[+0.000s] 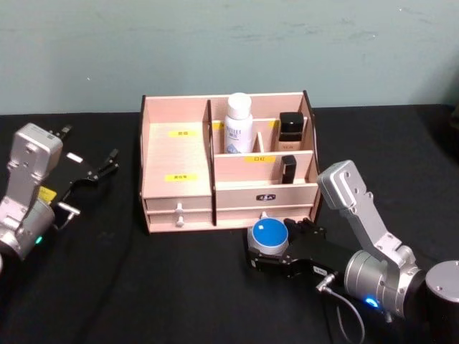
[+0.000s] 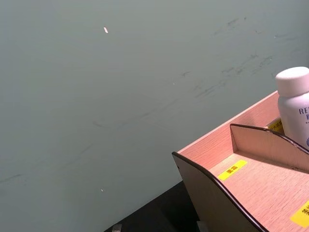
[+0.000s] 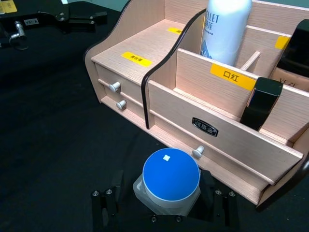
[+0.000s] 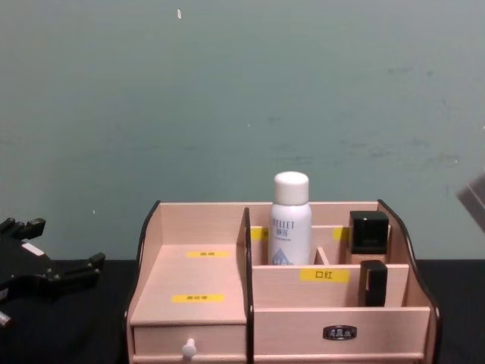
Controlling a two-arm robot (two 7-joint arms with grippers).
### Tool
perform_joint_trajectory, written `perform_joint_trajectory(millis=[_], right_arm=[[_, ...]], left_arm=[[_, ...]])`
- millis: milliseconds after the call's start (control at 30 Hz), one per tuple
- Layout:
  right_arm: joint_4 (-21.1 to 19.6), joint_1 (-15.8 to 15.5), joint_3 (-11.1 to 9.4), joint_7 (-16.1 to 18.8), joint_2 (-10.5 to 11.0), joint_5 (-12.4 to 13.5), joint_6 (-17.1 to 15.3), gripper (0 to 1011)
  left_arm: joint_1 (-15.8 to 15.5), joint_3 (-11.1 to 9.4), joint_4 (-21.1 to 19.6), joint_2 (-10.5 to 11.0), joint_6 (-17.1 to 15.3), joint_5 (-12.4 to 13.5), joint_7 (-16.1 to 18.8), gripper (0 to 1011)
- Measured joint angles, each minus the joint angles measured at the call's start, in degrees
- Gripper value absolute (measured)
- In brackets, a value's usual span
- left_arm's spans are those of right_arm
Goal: Pick up the facial cleanser and watermelon frost from the table and place them into the tiered storage box.
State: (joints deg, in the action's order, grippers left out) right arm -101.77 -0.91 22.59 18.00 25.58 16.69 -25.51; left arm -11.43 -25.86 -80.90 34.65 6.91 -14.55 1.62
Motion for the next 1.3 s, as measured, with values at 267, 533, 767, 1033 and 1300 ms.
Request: perform_joint_trajectory(millis=[267,533,767,1033,1300], right_arm=[[0.8,0.4,0.3,0.4,-0.4,-0.7,0.4,1003],[1.2,0.8,0.8,0.2,-0.6,-2.0,0.6,1003],[1.2,0.7,0.7,0.2,-0.6,-1.9,0.6,1003],[1.2,0.7,0.7,0.3,-0.5,-1.7,0.6,1004],[1.1,0.6,0.6,0.3,-0.5,-1.6,0.6,835]], left_arm=[[0.0,0.0,0.0,0.0,0.0,0.0,0.0,1001],[0.0,0.0,0.0,0.0,0.0,0.0,0.0,1001],[0.0,0.0,0.0,0.0,0.0,0.0,0.0,1001],[0.0,0.0,0.0,0.0,0.0,0.0,0.0,1001],[0.0,0.0,0.0,0.0,0.0,0.0,0.0,1001]])
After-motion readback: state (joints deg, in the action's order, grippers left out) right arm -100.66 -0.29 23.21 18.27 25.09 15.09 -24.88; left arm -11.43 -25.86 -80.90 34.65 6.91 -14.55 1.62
